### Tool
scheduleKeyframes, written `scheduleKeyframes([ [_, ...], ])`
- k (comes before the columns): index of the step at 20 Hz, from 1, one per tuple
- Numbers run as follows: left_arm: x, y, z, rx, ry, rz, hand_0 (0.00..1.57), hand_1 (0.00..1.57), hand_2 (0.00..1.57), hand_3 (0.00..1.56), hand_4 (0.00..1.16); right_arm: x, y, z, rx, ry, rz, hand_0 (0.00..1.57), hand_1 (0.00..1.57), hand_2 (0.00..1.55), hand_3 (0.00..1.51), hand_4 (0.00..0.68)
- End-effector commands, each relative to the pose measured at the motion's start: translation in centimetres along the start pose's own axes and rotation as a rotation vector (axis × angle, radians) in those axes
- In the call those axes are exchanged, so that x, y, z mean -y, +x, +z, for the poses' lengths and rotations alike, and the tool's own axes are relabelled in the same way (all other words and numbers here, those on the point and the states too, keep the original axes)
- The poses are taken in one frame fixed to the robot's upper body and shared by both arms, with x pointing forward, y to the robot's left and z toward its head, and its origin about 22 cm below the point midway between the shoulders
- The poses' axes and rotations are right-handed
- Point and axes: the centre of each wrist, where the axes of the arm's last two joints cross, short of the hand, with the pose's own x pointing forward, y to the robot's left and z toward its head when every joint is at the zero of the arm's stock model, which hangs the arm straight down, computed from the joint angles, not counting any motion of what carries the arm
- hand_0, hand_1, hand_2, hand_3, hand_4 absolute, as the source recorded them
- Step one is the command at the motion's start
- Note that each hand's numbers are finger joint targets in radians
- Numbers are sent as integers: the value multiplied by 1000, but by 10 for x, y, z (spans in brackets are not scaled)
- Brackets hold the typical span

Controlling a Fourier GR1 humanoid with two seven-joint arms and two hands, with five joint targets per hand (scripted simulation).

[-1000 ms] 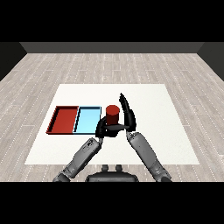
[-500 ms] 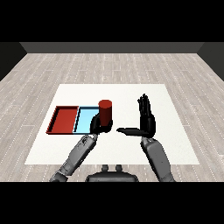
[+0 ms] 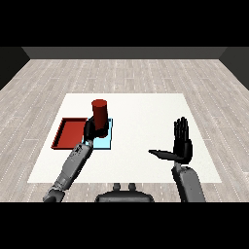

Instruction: Pick the red can and put it in the red box

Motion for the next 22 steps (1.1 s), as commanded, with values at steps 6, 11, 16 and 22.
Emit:
scheduleKeyframes([
  [6, -121, -31, -10, -133, 187, -289, 1571, 1571, 1552, 1472, 1138, 27, -14, 4, -31, -37, 55, 0, 0, 0, 0, 0],
  [11, -183, -38, -14, -259, 338, -459, 1571, 1571, 1553, 1485, 1076, 30, -26, 17, -62, -49, 49, 0, 0, 0, 0, 0],
  [16, -210, -62, -24, -334, 379, -552, 1571, 1571, 1544, 1462, 1023, 31, -36, 18, -47, -22, 48, 0, 0, 0, 0, 0],
  [22, -210, -93, -20, -522, 346, -582, 1519, 1519, 1451, 1372, 990, 14, -45, 0, -33, 23, 91, 0, 0, 0, 0, 0],
])
